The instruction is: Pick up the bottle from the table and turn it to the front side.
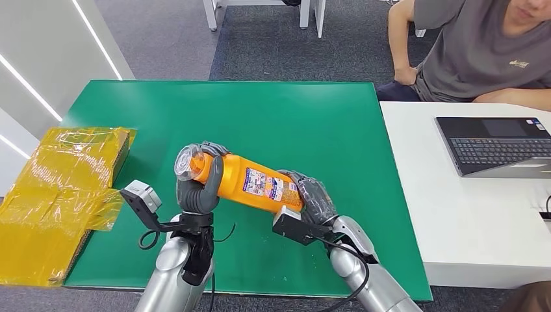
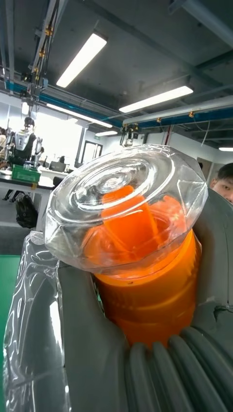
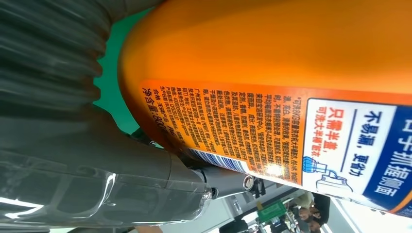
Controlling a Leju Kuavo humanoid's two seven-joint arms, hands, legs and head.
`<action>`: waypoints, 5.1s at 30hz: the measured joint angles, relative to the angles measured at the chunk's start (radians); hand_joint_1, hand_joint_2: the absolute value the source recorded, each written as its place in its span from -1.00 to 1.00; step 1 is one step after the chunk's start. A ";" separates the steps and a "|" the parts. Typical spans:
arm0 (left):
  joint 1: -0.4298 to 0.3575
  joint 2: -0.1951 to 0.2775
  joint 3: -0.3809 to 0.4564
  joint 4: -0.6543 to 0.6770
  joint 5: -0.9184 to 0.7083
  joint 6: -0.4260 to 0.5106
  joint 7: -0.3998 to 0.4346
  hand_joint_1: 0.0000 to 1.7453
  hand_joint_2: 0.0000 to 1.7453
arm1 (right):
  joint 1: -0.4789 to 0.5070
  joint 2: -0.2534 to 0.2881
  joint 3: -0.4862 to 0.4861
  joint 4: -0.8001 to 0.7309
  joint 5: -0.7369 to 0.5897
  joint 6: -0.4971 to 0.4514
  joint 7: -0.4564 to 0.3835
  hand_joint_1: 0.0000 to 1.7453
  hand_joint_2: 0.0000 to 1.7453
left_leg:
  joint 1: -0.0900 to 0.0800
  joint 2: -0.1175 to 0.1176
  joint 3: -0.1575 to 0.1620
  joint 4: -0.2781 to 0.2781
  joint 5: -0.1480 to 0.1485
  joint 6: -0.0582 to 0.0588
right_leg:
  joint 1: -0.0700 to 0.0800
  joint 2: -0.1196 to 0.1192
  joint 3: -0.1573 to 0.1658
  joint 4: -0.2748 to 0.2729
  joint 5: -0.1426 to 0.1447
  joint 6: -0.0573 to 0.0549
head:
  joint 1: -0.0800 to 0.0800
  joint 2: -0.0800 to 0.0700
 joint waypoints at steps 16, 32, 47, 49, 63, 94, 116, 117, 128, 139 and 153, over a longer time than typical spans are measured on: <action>0.028 0.001 0.054 -0.006 0.012 0.025 -0.016 1.00 1.00 | 0.035 0.037 -0.015 -0.103 -0.183 -0.059 -0.062 -1.00 1.00 | 0.000 0.000 -0.001 0.000 0.000 0.000 | 0.000 0.000 -0.001 0.000 0.000 0.000 | 0.000 0.000; 0.046 0.004 0.061 -0.063 -0.011 0.081 0.003 1.00 1.00 | 0.212 0.054 -0.052 -0.388 -0.421 -0.234 -0.141 -1.00 1.00 | 0.000 -0.001 -0.001 0.000 0.000 0.000 | 0.000 0.000 -0.001 0.000 0.000 0.000 | 0.000 0.000; 0.092 0.082 0.082 -0.236 -0.318 0.282 0.062 1.00 1.00 | 0.384 0.056 -0.056 -0.571 -0.440 -0.330 -0.128 -1.00 1.00 | 0.000 0.000 -0.001 -0.001 0.000 0.000 | 0.000 0.000 -0.002 0.000 -0.001 0.000 | 0.000 0.000; 0.107 0.111 0.091 -0.249 -0.382 0.318 0.080 1.00 1.00 | 0.399 0.056 -0.056 -0.585 -0.439 -0.331 -0.123 -1.00 1.00 | 0.000 0.000 -0.001 -0.001 0.000 0.000 | 0.000 0.000 -0.002 0.000 -0.001 0.000 | 0.000 0.000; 0.155 0.313 0.147 -0.239 -0.903 0.522 0.247 1.00 1.00 | 0.452 0.054 -0.051 -0.652 -0.506 -0.304 -0.154 -1.00 1.00 | 0.000 0.001 -0.002 -0.002 0.000 0.000 | 0.001 0.001 -0.002 0.000 -0.001 0.000 | 0.000 0.000; -0.095 0.530 0.081 0.309 -1.291 0.493 0.284 1.00 1.00 | 0.375 0.036 0.024 -0.710 -0.581 -0.259 -0.154 -1.00 1.00 | 0.001 0.003 -0.001 -0.002 0.001 -0.002 | 0.001 0.004 -0.004 0.002 -0.001 -0.001 | 0.000 0.000; -0.217 0.634 -0.073 0.715 -1.545 0.477 0.258 1.00 1.00 | 0.334 0.036 0.033 -0.697 -0.590 -0.188 -0.154 -1.00 1.00 | 0.001 0.001 -0.002 -0.002 0.002 -0.003 | 0.001 0.002 -0.005 0.003 -0.001 -0.001 | 0.000 0.000; -0.223 0.633 -0.077 0.724 -1.548 0.482 0.254 1.00 1.00 | 0.335 0.036 0.033 -0.697 -0.589 -0.185 -0.154 -1.00 1.00 | 0.001 0.001 -0.002 -0.002 0.002 -0.003 | 0.001 0.002 -0.005 0.003 -0.001 -0.001 | 0.000 0.000; -0.286 0.587 -0.099 0.775 -1.563 0.519 0.267 1.00 1.00 | 0.340 0.037 0.033 -0.695 -0.570 -0.165 -0.154 -1.00 1.00 | 0.001 0.001 -0.002 -0.002 0.004 -0.006 | 0.001 0.002 -0.006 0.005 0.001 -0.003 | 0.000 0.000; -0.327 0.551 -0.104 0.815 -1.561 0.491 0.281 1.00 1.00 | 0.361 0.037 0.033 -0.694 -0.548 -0.170 -0.154 -1.00 1.00 | 0.001 0.002 -0.004 -0.002 0.003 -0.006 | 0.001 0.004 -0.009 0.005 0.001 -0.004 | 0.000 0.000; -0.342 0.548 -0.104 0.851 -1.563 0.429 0.312 -0.88 1.00 | 0.378 0.037 0.033 -0.701 -0.535 -0.184 -0.154 -1.00 1.00 | 0.001 0.002 -0.004 -0.002 0.003 -0.006 | 0.001 0.003 -0.009 0.005 0.001 -0.004 | 0.000 0.000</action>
